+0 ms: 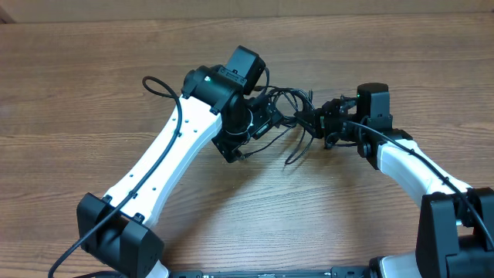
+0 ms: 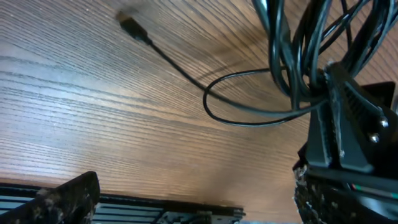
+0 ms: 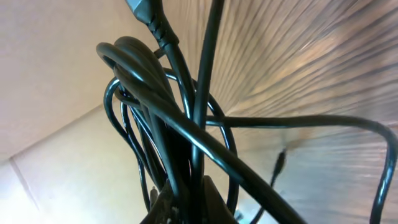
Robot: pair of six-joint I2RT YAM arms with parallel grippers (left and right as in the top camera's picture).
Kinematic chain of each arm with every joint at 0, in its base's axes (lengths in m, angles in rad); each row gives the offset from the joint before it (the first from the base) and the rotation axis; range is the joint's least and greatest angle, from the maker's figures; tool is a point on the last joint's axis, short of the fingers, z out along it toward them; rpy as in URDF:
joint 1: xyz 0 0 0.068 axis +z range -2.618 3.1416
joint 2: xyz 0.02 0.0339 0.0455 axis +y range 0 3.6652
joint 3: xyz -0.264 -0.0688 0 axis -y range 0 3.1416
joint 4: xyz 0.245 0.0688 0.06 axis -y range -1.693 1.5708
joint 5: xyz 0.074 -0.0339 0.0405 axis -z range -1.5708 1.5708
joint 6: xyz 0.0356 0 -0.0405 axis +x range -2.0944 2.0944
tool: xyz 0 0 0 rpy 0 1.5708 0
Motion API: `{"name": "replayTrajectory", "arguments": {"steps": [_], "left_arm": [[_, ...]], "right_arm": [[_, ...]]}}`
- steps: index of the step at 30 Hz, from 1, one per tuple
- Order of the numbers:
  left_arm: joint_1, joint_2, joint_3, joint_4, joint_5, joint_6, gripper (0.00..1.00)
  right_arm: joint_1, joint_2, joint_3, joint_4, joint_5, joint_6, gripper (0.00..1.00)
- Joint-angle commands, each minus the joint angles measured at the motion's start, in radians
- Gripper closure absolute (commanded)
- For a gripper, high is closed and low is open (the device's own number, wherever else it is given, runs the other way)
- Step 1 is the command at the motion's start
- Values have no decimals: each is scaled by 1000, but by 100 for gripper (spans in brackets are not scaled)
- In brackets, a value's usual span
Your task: Untangle cables
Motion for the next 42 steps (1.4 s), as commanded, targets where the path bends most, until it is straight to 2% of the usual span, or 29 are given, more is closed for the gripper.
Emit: {"name": "replayTrajectory", "arguments": {"steps": [1, 10, 17, 24, 30, 33, 34, 35, 36, 37, 38, 39, 42], "left_arm": [[-8, -30, 6, 3, -48, -54, 0], [-8, -24, 6, 42, -161, -72, 0], [-7, -24, 6, 85, -209, -151, 0], [-6, -23, 6, 98, -232, -154, 0], [-6, -8, 6, 68, -249, -153, 0], [-6, 2, 6, 66, -250, -153, 1], [-6, 6, 6, 66, -250, -153, 7], [-6, 6, 6, 66, -250, -153, 16], [-5, 6, 6, 66, -251, -153, 36], [-5, 6, 6, 67, -253, -153, 44], [-4, 6, 6, 68, -254, -153, 60], [-3, 6, 6, 68, -254, -153, 68], [-3, 6, 6, 68, -254, -145, 76]], "right_arm": [[5, -29, 27, 18, -93, 32, 96], [12, -29, 27, 125, -237, 86, 96], [64, -29, 27, 126, -245, 83, 96], [106, -29, 27, 152, -255, 87, 96], [109, -29, 27, 326, -325, 169, 96], [110, -29, 27, 345, -330, 181, 96], [110, -29, 27, 345, -330, 181, 96], [110, -29, 27, 345, -332, 181, 96], [110, -29, 27, 345, -333, 181, 96], [110, -29, 27, 345, -333, 180, 96], [110, -29, 27, 345, -333, 180, 96], [110, -29, 27, 345, -332, 178, 96], [110, -29, 27, 343, -330, 161, 96]]}}
